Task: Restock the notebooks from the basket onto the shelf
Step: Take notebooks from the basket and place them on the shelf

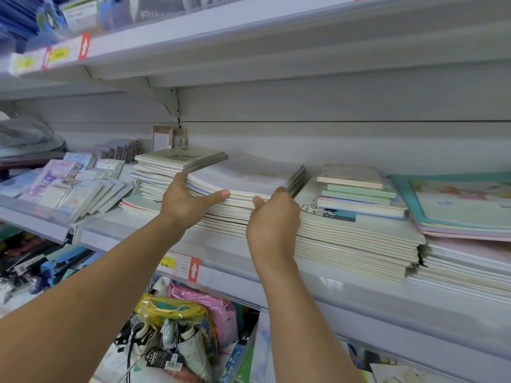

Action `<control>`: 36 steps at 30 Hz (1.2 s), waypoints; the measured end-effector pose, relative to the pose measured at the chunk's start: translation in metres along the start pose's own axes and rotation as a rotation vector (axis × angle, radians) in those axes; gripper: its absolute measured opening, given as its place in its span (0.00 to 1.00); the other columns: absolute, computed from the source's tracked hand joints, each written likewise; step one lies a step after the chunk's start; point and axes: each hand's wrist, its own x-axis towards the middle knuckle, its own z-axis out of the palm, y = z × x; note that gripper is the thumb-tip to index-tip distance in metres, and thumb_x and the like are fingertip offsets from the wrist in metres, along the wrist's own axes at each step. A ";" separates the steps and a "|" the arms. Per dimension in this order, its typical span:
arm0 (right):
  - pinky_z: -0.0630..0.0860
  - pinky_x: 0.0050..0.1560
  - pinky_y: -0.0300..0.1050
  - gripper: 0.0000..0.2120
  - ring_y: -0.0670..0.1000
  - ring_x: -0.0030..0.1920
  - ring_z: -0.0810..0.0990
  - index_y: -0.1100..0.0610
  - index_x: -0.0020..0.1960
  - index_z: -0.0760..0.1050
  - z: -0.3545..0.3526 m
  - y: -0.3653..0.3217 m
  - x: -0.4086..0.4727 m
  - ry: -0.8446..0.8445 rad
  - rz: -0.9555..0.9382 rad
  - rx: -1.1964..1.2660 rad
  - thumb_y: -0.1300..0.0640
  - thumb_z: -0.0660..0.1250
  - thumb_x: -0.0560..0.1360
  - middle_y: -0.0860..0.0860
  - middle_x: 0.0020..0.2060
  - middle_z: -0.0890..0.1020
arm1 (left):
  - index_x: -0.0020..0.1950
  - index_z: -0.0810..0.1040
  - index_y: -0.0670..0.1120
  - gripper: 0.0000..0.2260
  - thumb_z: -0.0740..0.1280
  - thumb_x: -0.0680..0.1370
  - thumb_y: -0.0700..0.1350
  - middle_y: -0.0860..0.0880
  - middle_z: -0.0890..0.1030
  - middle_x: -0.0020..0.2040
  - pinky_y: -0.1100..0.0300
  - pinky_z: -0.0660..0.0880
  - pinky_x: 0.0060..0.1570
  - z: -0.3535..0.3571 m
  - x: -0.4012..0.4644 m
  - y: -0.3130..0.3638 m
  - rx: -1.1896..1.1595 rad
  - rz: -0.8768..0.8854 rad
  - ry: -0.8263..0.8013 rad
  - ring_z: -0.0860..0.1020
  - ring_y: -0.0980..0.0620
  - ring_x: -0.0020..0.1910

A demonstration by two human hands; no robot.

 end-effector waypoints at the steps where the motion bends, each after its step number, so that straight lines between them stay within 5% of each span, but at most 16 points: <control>1: 0.71 0.40 0.43 0.10 0.59 0.51 0.82 0.62 0.58 0.73 -0.001 -0.001 0.000 -0.004 -0.005 0.001 0.58 0.64 0.80 0.58 0.50 0.82 | 0.72 0.66 0.52 0.44 0.81 0.61 0.59 0.52 0.76 0.60 0.46 0.78 0.58 -0.001 -0.001 0.001 0.008 -0.004 -0.008 0.77 0.47 0.58; 6: 0.77 0.48 0.46 0.25 0.57 0.53 0.82 0.63 0.74 0.63 -0.008 -0.013 -0.020 0.101 -0.111 0.025 0.54 0.62 0.81 0.57 0.52 0.82 | 0.78 0.57 0.54 0.39 0.74 0.73 0.55 0.52 0.69 0.70 0.54 0.82 0.43 -0.017 -0.021 0.005 -0.008 0.036 -0.009 0.81 0.50 0.50; 9: 0.67 0.30 0.31 0.12 0.44 0.32 0.77 0.55 0.60 0.76 -0.001 -0.035 -0.056 0.136 -0.420 0.229 0.53 0.64 0.79 0.46 0.31 0.80 | 0.70 0.69 0.56 0.25 0.71 0.75 0.55 0.58 0.76 0.59 0.62 0.79 0.34 -0.052 -0.057 -0.016 -0.040 0.186 0.204 0.81 0.58 0.43; 10: 0.63 0.26 0.32 0.05 0.43 0.26 0.73 0.53 0.48 0.78 0.009 -0.041 -0.072 0.042 -0.497 0.319 0.53 0.65 0.77 0.44 0.24 0.75 | 0.63 0.74 0.57 0.16 0.70 0.76 0.55 0.59 0.79 0.54 0.60 0.79 0.35 -0.066 -0.075 -0.035 -0.001 0.198 0.253 0.82 0.58 0.41; 12: 0.67 0.27 0.41 0.13 0.45 0.23 0.70 0.54 0.34 0.74 0.039 -0.036 -0.109 -0.256 -0.501 0.438 0.54 0.66 0.76 0.45 0.21 0.71 | 0.49 0.79 0.52 0.06 0.69 0.76 0.53 0.53 0.83 0.44 0.52 0.80 0.38 -0.091 -0.116 -0.092 0.044 0.058 0.256 0.82 0.52 0.39; 16: 0.76 0.38 0.54 0.16 0.59 0.33 0.79 0.66 0.35 0.76 0.111 0.033 -0.216 -0.881 -0.330 0.229 0.57 0.66 0.77 0.60 0.30 0.79 | 0.47 0.80 0.42 0.06 0.71 0.76 0.45 0.40 0.82 0.42 0.56 0.77 0.33 -0.141 -0.225 -0.225 0.034 -0.589 0.140 0.80 0.47 0.35; 18: 0.77 0.33 0.49 0.15 0.60 0.32 0.80 0.68 0.40 0.77 0.132 0.089 -0.274 -1.251 -0.115 0.044 0.57 0.66 0.78 0.62 0.33 0.81 | 0.45 0.79 0.39 0.07 0.71 0.76 0.43 0.39 0.81 0.41 0.54 0.78 0.35 -0.161 -0.279 -0.280 0.042 -0.839 0.158 0.79 0.45 0.35; 22: 0.66 0.36 0.47 0.18 0.55 0.31 0.70 0.60 0.33 0.66 0.145 0.198 -0.362 -1.667 0.049 -0.454 0.56 0.68 0.77 0.56 0.31 0.68 | 0.45 0.76 0.40 0.04 0.64 0.79 0.39 0.43 0.75 0.37 0.51 0.75 0.47 -0.166 -0.357 -0.352 0.124 -1.195 0.118 0.76 0.46 0.38; 24: 0.67 0.41 0.54 0.10 0.57 0.37 0.76 0.58 0.43 0.71 0.142 0.225 -0.386 -1.691 0.220 -0.598 0.54 0.68 0.78 0.58 0.39 0.74 | 0.45 0.73 0.36 0.09 0.59 0.82 0.40 0.41 0.75 0.42 0.52 0.72 0.50 -0.161 -0.381 -0.372 0.125 -1.300 0.110 0.75 0.47 0.40; 26: 0.76 0.59 0.57 0.27 0.61 0.63 0.76 0.65 0.70 0.67 0.146 0.246 -0.397 -1.670 0.324 -0.589 0.53 0.69 0.77 0.62 0.65 0.74 | 0.38 0.69 0.38 0.13 0.58 0.82 0.38 0.40 0.72 0.39 0.54 0.67 0.47 -0.164 -0.391 -0.373 -0.011 -1.398 0.180 0.71 0.47 0.36; 27: 0.75 0.64 0.54 0.33 0.61 0.68 0.72 0.65 0.75 0.62 0.149 0.252 -0.404 -1.642 0.347 -0.581 0.53 0.70 0.76 0.61 0.71 0.69 | 0.43 0.73 0.37 0.09 0.59 0.82 0.38 0.39 0.75 0.44 0.56 0.67 0.47 -0.166 -0.394 -0.372 -0.039 -1.432 0.181 0.73 0.46 0.39; 28: 0.75 0.56 0.48 0.33 0.60 0.68 0.72 0.63 0.75 0.62 0.154 0.256 -0.410 -1.619 0.342 -0.561 0.54 0.70 0.75 0.59 0.70 0.71 | 0.56 0.75 0.36 0.09 0.59 0.82 0.39 0.37 0.77 0.55 0.57 0.69 0.49 -0.168 -0.397 -0.378 -0.096 -1.452 0.193 0.76 0.43 0.48; 29: 0.72 0.50 0.46 0.27 0.59 0.63 0.75 0.59 0.71 0.68 0.158 0.257 -0.417 -1.589 0.332 -0.532 0.55 0.70 0.75 0.58 0.64 0.75 | 0.69 0.71 0.37 0.16 0.61 0.83 0.42 0.36 0.74 0.66 0.56 0.72 0.54 -0.168 -0.402 -0.385 -0.169 -1.465 0.189 0.76 0.40 0.58; 31: 0.67 0.38 0.43 0.03 0.55 0.40 0.76 0.55 0.46 0.75 0.168 0.264 -0.432 -1.537 0.291 -0.530 0.57 0.67 0.72 0.57 0.43 0.78 | 0.76 0.63 0.39 0.26 0.64 0.82 0.49 0.35 0.69 0.71 0.44 0.71 0.63 -0.165 -0.406 -0.387 -0.288 -1.465 0.129 0.71 0.34 0.66; 33: 0.60 0.29 0.40 0.11 0.50 0.29 0.66 0.53 0.32 0.64 0.177 0.272 -0.447 -1.472 0.252 -0.585 0.57 0.63 0.71 0.52 0.30 0.71 | 0.74 0.67 0.40 0.26 0.65 0.81 0.52 0.35 0.73 0.68 0.39 0.71 0.64 -0.164 -0.409 -0.390 -0.366 -1.500 0.104 0.74 0.33 0.63; 36: 0.59 0.26 0.39 0.13 0.49 0.28 0.66 0.51 0.31 0.64 0.182 0.277 -0.462 -1.383 0.207 -0.616 0.57 0.62 0.72 0.48 0.29 0.70 | 0.74 0.67 0.39 0.27 0.66 0.80 0.53 0.34 0.72 0.68 0.40 0.70 0.65 -0.163 -0.413 -0.397 -0.362 -1.530 0.110 0.74 0.34 0.64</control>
